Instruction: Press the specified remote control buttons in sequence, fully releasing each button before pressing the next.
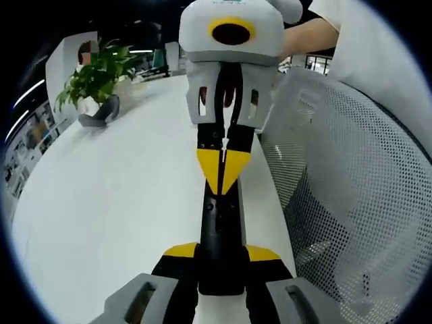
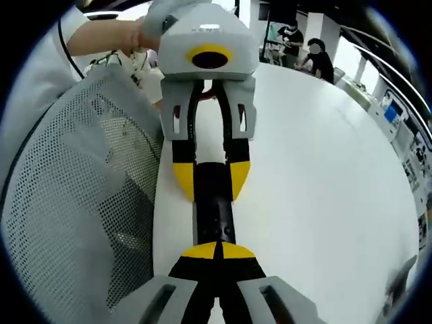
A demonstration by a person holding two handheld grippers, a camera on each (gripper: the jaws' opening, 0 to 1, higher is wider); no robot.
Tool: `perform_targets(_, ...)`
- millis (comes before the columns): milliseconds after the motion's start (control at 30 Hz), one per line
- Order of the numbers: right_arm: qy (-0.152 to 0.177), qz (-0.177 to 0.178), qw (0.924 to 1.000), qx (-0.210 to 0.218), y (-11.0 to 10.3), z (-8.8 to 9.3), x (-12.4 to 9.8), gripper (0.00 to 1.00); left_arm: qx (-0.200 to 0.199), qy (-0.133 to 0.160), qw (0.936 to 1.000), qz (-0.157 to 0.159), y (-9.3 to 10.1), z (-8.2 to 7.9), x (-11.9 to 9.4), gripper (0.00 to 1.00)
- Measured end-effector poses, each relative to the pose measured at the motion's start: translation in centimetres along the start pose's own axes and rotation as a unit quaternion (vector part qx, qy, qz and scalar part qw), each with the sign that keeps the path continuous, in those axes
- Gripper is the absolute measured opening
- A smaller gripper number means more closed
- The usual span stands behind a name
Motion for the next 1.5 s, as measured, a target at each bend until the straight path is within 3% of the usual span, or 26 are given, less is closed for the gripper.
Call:
perform_targets(367,-0.035,0.005,0.9994,-0.004,-0.1,-0.4,0.1,0.0,0.001,-0.001,1.0,0.0,0.1,-0.1,-0.1,0.24)
perform_targets(600,0.018,0.045,0.9977,0.049,-0.6,0.3,-0.2,0.0,-0.001,0.0,1.0,-0.002,0.2,0.0,-0.1,0.24)
perform_targets(733,0.027,0.02,0.9967,0.073,-1.1,0.2,-0.2,0.0,-0.004,0.001,1.0,-0.003,0.2,0.0,-0.1,0.24)
perform_targets(867,0.021,0.018,0.9984,0.049,-1.5,-0.3,0.1,0.0,-0.006,0.003,1.0,-0.004,0.2,0.1,-0.1,0.24)
perform_targets(967,0.026,-0.014,0.9986,0.045,-2.3,-1.0,0.7,0.0,-0.005,0.002,1.0,-0.004,0.2,0.1,-0.1,0.24)
perform_targets(1033,0.003,0.002,0.9999,0.013,-2.1,-1.1,0.8,0.0,-0.005,0.003,1.0,-0.004,0.1,0.1,-0.1,0.24)
perform_targets(1367,-0.024,0.013,0.9996,0.009,-2.4,-1.4,1.1,0.0,0.0,0.0,1.0,0.0,0.1,0.0,-0.1,0.24)
perform_targets(1433,-0.019,0.006,0.9996,0.018,-2.2,-1.3,1.0,0.0,0.001,-0.001,1.0,0.001,0.1,0.0,-0.1,0.24)
perform_targets(1500,0.001,-0.006,0.9985,0.055,-2.0,-1.1,0.8,0.0,0.001,-0.001,1.0,0.0,0.1,0.0,0.0,0.24)
Point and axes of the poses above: the point that each gripper's makers call its tool centre point, and the gripper's own axes: x roughly forward along the fingers, y roughly to its right, z roughly out of its underside, the point moved 7 cm from there along -x, roughly backward along the fingers, and after that the axes turned 1 degree about z, right-handed, at the moved point
